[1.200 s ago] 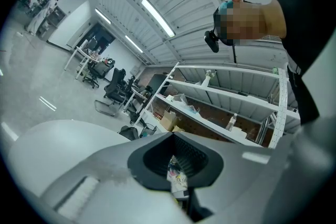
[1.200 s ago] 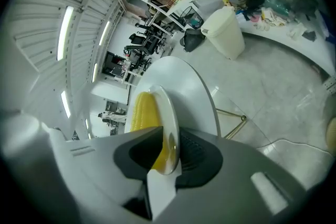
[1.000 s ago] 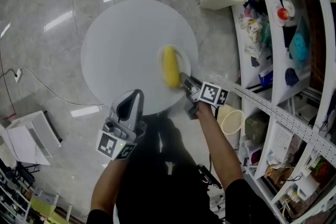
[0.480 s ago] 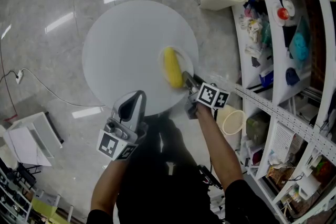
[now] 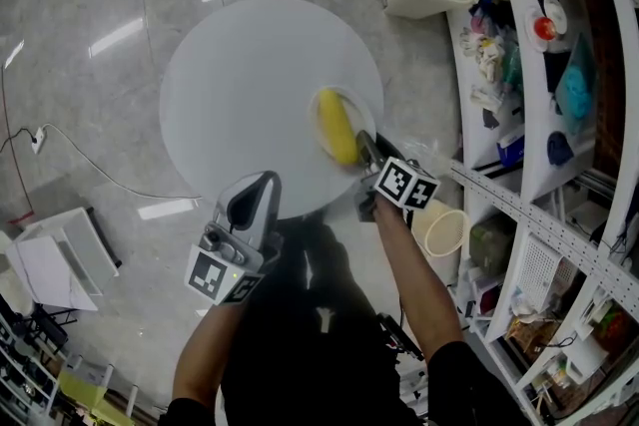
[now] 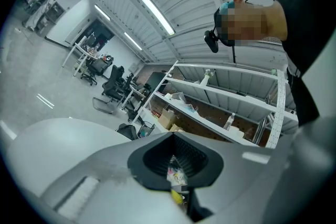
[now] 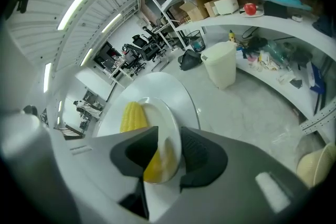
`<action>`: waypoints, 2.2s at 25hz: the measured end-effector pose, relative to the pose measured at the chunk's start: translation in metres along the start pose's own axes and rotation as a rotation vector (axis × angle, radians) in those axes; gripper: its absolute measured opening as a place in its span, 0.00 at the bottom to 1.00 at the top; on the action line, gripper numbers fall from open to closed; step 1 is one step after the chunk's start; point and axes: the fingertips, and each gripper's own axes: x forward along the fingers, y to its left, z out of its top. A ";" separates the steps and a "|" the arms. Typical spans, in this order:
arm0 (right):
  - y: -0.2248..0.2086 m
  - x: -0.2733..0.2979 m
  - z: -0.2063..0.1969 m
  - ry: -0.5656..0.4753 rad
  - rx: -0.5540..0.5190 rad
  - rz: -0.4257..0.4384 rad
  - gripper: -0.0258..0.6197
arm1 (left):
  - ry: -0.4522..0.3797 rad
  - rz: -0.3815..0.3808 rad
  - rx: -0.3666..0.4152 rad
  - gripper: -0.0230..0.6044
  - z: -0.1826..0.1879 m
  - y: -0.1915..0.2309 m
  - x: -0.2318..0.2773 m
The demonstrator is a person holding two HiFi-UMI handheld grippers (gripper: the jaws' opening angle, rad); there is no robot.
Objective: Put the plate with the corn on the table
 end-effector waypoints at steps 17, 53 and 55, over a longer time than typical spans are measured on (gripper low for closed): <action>-0.006 -0.005 0.013 -0.050 0.007 -0.006 0.26 | -0.010 0.017 -0.005 0.04 -0.001 0.000 -0.002; 0.098 -0.149 0.063 -0.234 -0.183 0.138 0.17 | -0.119 0.063 0.108 0.04 0.054 -0.097 -0.041; 0.105 -0.162 0.064 -0.252 -0.195 0.143 0.13 | -0.131 0.056 0.131 0.04 0.060 -0.107 -0.047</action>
